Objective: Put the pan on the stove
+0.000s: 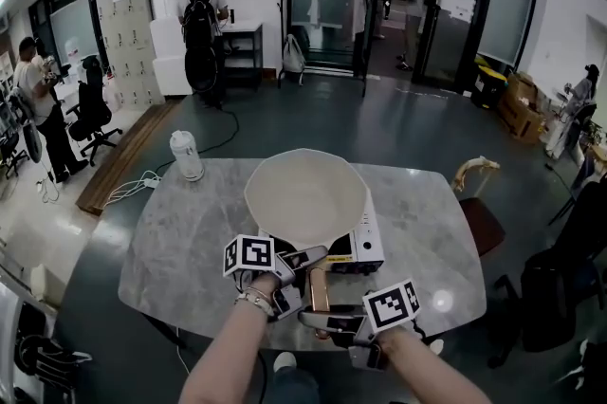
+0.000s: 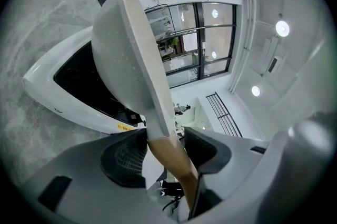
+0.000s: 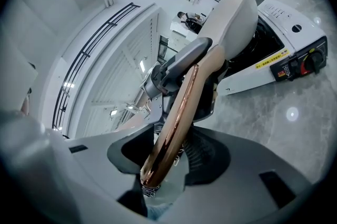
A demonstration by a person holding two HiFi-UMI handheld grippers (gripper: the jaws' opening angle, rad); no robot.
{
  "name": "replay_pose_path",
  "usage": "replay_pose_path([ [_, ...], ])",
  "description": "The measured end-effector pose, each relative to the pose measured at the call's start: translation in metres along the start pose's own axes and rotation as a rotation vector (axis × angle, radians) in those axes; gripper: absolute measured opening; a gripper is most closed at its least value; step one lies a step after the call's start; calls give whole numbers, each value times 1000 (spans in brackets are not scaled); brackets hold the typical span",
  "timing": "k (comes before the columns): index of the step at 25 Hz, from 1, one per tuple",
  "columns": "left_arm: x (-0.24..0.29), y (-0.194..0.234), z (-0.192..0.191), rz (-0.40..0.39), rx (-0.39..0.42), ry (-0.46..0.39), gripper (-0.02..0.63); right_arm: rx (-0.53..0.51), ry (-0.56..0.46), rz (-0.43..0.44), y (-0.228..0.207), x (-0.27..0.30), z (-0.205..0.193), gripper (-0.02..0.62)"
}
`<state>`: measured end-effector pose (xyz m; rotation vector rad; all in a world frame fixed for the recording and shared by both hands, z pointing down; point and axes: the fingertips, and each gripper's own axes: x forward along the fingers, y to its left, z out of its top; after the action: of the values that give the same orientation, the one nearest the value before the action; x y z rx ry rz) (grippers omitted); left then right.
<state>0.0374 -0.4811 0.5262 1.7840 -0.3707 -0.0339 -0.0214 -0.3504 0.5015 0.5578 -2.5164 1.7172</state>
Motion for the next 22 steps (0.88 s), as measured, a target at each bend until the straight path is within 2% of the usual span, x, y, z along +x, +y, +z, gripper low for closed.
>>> replay_pose_path([
  [4,-1,-3,-1,-16,5,1,227,8,-20,5,1,-2,0,173],
  [7,-7,-5,0,-23,6,-5,277,14,-35,13,2,-1,0,172],
  [11,-16,-6,2,-12,9,-29,307,15,-46,30,6,-1,0,175],
  [15,-22,-3,2,-1,2,-63,321,11,-63,108,15,-1,2,219],
  [18,-26,-4,4,-1,-3,-85,321,19,-73,95,10,-5,4,249],
  [21,-35,-7,6,-1,-8,-111,321,42,-93,46,2,-10,5,279],
  [22,-38,-8,6,-1,-9,-120,321,37,-104,56,3,-11,6,285],
])
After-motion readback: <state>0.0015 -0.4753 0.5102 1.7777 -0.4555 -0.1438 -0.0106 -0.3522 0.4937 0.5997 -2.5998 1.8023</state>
